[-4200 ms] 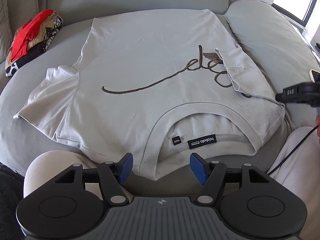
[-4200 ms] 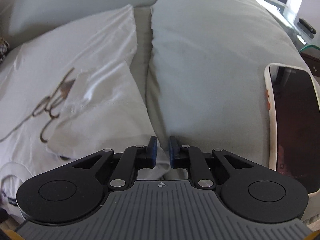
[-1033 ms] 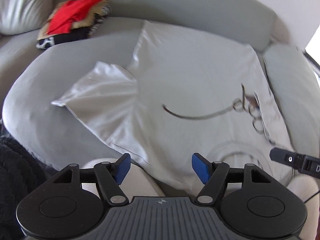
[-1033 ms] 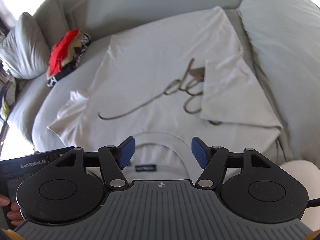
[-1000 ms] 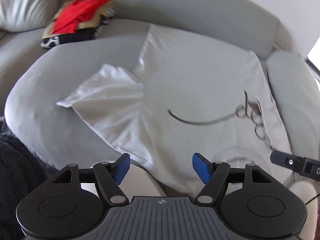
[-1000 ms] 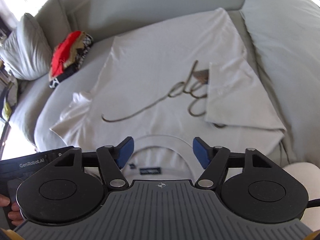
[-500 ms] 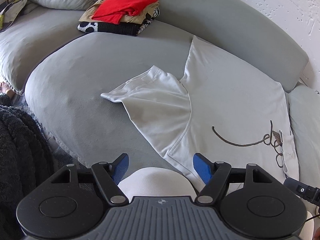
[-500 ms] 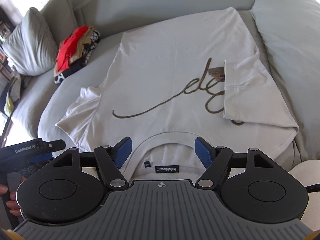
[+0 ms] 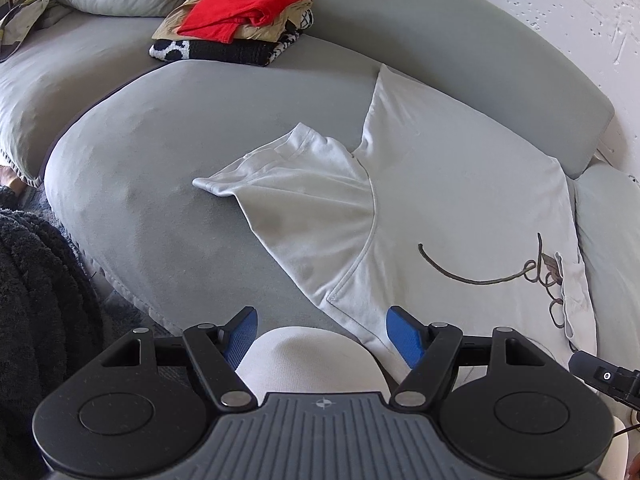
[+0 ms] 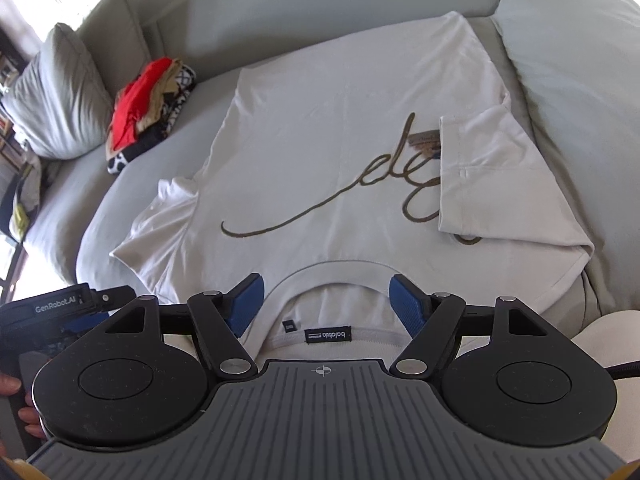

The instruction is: Fold clothes

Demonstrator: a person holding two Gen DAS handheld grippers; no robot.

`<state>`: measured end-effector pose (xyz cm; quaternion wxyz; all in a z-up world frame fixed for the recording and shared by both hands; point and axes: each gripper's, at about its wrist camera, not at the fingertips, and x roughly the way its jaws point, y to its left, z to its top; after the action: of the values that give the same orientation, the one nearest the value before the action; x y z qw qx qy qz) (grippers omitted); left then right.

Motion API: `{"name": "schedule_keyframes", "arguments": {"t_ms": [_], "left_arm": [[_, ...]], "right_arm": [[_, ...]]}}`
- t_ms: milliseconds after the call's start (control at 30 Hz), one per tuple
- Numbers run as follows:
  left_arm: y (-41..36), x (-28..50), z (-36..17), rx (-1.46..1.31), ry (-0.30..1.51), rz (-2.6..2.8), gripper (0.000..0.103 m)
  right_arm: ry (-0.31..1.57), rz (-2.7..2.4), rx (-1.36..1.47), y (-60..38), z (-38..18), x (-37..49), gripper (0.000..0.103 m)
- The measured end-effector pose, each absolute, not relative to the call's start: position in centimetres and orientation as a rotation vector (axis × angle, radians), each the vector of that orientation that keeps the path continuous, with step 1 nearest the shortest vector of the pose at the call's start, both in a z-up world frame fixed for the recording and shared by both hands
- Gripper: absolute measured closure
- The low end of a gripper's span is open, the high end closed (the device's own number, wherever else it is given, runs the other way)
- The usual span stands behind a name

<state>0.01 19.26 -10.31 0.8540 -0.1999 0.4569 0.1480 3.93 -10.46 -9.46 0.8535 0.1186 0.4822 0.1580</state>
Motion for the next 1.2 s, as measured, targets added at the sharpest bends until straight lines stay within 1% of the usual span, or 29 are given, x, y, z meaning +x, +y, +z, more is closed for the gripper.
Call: {"name": "schedule_keyframes", "arguments": {"t_ms": [133, 167, 233, 300, 367, 433, 600, 833, 933, 1000, 1033, 1067, 1133, 1200], "left_arm": [[20.8, -0.4, -10.6, -0.488, 0.924, 0.328, 0.034], [21.6, -0.6, -10.7, -0.518, 0.906, 0.335, 0.036], [23.1, -0.9, -11.0, -0.576, 0.873, 0.356, 0.043], [24.9, -0.9, -11.6, -0.632, 0.85, 0.377, 0.056], [26.6, -0.7, -12.5, -0.71, 0.825, 0.392, 0.063], [28.3, -0.4, -13.4, -0.796, 0.797, 0.409, 0.064], [32.1, 0.4, -15.9, -1.053, 0.716, 0.403, 0.062], [34.8, 2.1, -18.4, -1.246, 0.625, 0.361, 0.061], [35.3, 2.6, -19.5, -1.3, 0.615, 0.37, 0.07], [35.2, 3.0, -19.5, -1.284, 0.63, 0.387, 0.088], [35.3, 3.1, -19.4, -1.265, 0.641, 0.399, 0.092], [35.2, 3.3, -19.2, -1.244, 0.65, 0.413, 0.099], [35.0, 3.4, -18.5, -1.183, 0.648, 0.439, 0.099], [34.3, 3.7, -17.1, -1.072, 0.645, 0.464, 0.102]], "right_arm": [[1.019, 0.346, 0.267, -10.4, -9.6, 4.6, 0.028], [1.021, 0.352, 0.267, -10.3, -9.6, 4.9, 0.028], [1.018, 0.361, 0.262, -9.9, -9.6, 5.7, 0.028], [1.019, 0.368, 0.258, -9.4, -9.6, 6.5, 0.028], [1.022, 0.374, 0.258, -8.9, -9.6, 7.3, 0.028], [1.017, 0.376, 0.267, -8.5, -9.5, 7.7, 0.028], [1.01, 0.384, 0.287, -8.2, -9.7, 7.6, 0.028], [1.014, 0.324, 0.335, -10.2, -10.3, 7.2, 0.028], [1.006, 0.294, 0.351, -11.5, -10.3, 7.1, 0.028], [0.999, 0.276, 0.365, -12.4, -10.3, 7.0, 0.028], [0.996, 0.267, 0.372, -12.9, -10.3, 6.9, 0.028], [0.991, 0.257, 0.379, -13.5, -10.3, 6.9, 0.028], [0.987, 0.232, 0.395, -14.7, -10.5, 6.8, 0.028], [0.985, 0.202, 0.411, -15.9, -10.7, 6.7, 0.028]]}}
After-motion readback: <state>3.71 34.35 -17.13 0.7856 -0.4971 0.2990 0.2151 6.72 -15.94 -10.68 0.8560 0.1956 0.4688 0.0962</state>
